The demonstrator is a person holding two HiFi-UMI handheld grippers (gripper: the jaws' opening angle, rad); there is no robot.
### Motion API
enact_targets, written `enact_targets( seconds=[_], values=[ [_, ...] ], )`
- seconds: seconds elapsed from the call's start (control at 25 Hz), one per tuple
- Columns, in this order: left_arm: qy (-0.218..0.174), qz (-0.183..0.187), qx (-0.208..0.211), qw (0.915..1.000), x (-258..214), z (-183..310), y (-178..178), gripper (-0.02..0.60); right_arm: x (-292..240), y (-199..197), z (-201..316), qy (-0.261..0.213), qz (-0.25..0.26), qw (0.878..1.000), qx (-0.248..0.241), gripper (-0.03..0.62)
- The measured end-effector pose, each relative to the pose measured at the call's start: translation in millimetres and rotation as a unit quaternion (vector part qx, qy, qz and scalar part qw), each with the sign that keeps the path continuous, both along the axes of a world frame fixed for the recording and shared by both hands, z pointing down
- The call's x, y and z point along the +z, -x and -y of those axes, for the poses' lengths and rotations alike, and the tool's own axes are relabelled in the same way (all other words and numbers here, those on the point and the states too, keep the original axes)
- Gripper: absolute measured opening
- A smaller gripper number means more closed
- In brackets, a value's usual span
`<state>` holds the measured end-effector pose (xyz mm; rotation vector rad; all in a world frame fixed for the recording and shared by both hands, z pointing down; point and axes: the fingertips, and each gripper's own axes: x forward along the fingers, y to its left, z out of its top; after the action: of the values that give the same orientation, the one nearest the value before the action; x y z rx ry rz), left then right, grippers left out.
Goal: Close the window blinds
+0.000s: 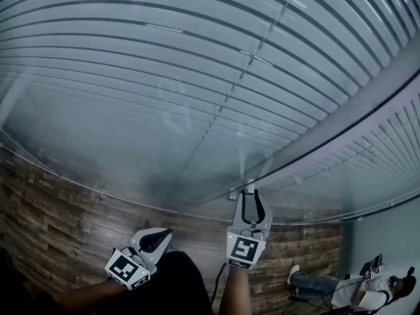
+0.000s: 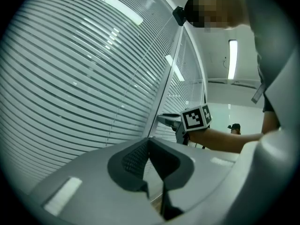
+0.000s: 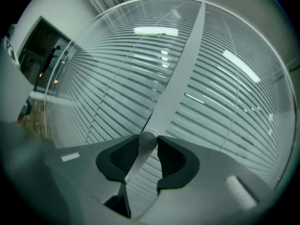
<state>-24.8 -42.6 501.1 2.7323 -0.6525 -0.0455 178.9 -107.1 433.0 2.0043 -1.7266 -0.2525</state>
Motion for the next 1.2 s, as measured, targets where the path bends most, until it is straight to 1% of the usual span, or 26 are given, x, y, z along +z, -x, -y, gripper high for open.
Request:
enact_targets(
  seconds=[0.08, 0.16, 0.2, 0.24, 0.32, 0.4, 0.44, 0.52, 0.6, 0.72, 0.84, 1.0, 1.12, 1.2],
  values=[
    [0.003, 0.0, -0.004, 1.0, 6, -3, -3, -0.002, 7, 1, 0, 0.009, -0.026, 1.0, -0.013, 0.13],
    [0.013, 0.001, -0.005, 0.9999, 9, -2, -7, -0.002, 11, 1, 3, 0.008, -0.019, 1.0, -0.019, 0.131],
    [0.012, 0.003, -0.005, 0.9999, 6, -2, -9, -0.002, 11, 2, 5, 0.006, -0.003, 1.0, -0.023, 0.133],
    [0.007, 0.005, -0.008, 0.9999, 2, -2, -10, -0.002, 8, 3, 5, 0.003, 0.023, 0.999, -0.028, 0.135],
    [0.002, 0.004, -0.019, 0.9998, -7, -6, -13, -0.002, 1, 3, 0, -0.008, 0.101, 0.994, -0.04, 0.155],
    [0.006, 0.003, -0.03, 0.9995, -12, -10, -20, -0.002, 0, -1, -3, -0.016, 0.188, 0.981, -0.053, 0.177],
    [0.006, 0.004, -0.03, 0.9995, -13, -12, -27, -0.002, 1, -4, -4, -0.017, 0.211, 0.976, -0.057, 0.184],
    [0.006, 0.005, -0.03, 0.9995, -14, -17, -40, -0.002, -1, -11, -6, -0.023, 0.213, 0.975, -0.059, 0.184],
    [-0.001, 0.006, -0.031, 0.9995, -13, -23, -45, -0.002, -7, -11, -10, -0.04, 0.211, 0.975, -0.064, 0.173],
    [-0.011, 0.013, -0.033, 0.9993, -7, -29, -43, -0.002, -12, -2, -11, -0.061, 0.224, 0.97, -0.075, 0.14],
    [-0.006, 0.002, -0.044, 0.999, -3, -28, -41, -0.002, -15, -1, -7, -0.074, 0.217, 0.97, -0.077, 0.137],
    [-0.01, -0.005, -0.057, 0.9983, -4, -29, -44, -0.002, -14, -1, -4, -0.061, 0.213, 0.971, -0.087, 0.135],
    [-0.021, 0.001, -0.054, 0.9984, -2, -34, -45, -0.002, -14, 1, -4, -0.05, 0.203, 0.973, -0.098, 0.137],
    [-0.013, 0.006, -0.061, 0.998, 2, -32, -39, -0.002, -16, 2, -5, -0.055, 0.199, 0.973, -0.1, 0.137]
  ],
)
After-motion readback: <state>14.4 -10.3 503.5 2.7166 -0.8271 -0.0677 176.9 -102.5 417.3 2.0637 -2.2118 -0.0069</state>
